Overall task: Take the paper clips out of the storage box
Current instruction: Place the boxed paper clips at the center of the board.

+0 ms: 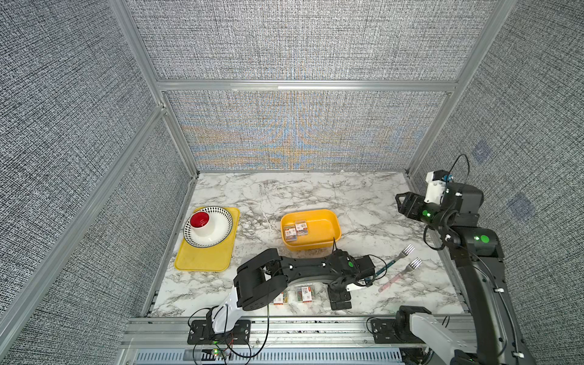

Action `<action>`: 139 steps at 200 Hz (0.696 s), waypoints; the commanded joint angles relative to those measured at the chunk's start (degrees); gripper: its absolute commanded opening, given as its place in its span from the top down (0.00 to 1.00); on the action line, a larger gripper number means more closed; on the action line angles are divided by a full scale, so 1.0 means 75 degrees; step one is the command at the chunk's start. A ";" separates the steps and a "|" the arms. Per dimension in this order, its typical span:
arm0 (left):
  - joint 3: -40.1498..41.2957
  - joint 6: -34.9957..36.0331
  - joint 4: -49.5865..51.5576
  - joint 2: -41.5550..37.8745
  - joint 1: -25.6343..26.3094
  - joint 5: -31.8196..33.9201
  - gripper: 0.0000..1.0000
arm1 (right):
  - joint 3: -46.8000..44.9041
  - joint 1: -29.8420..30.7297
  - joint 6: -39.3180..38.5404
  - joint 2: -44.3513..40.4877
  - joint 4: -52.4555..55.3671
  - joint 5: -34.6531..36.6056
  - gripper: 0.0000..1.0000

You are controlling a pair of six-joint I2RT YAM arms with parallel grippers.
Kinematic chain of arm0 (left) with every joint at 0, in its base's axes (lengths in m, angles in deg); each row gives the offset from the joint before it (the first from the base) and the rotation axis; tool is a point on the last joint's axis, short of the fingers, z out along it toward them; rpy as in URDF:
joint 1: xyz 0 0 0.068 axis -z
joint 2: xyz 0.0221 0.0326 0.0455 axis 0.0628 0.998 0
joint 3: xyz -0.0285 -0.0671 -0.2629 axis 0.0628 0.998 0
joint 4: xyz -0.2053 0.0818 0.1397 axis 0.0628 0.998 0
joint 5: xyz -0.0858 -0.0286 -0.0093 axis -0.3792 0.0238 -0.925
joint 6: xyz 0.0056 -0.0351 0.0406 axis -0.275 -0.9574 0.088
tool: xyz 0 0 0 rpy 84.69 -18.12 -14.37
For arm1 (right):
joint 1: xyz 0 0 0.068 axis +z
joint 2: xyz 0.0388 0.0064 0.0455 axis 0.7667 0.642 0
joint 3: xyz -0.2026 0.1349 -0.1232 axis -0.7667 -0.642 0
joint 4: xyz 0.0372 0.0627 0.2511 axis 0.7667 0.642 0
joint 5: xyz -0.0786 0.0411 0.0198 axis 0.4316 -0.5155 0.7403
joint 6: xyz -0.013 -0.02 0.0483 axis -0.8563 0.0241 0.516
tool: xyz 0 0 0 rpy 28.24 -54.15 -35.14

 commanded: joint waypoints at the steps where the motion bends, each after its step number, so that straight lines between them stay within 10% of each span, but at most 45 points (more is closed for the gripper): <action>1: -0.0069 0.0088 0.0099 -0.0179 0.0003 0.0075 0.00 | 0.0014 -0.0012 -0.0011 -0.0012 -0.0140 -0.0005 0.29; 72: -0.0213 0.0151 0.0314 -0.1022 0.0003 0.0638 0.00 | 0.0058 -0.0017 -0.0011 -0.0008 -0.0111 -0.0028 0.29; 139: -0.0698 -0.1294 0.1053 -0.2428 -0.0795 0.4025 0.00 | 0.0199 -0.0039 0.0057 0.0023 -0.0157 -0.0138 0.29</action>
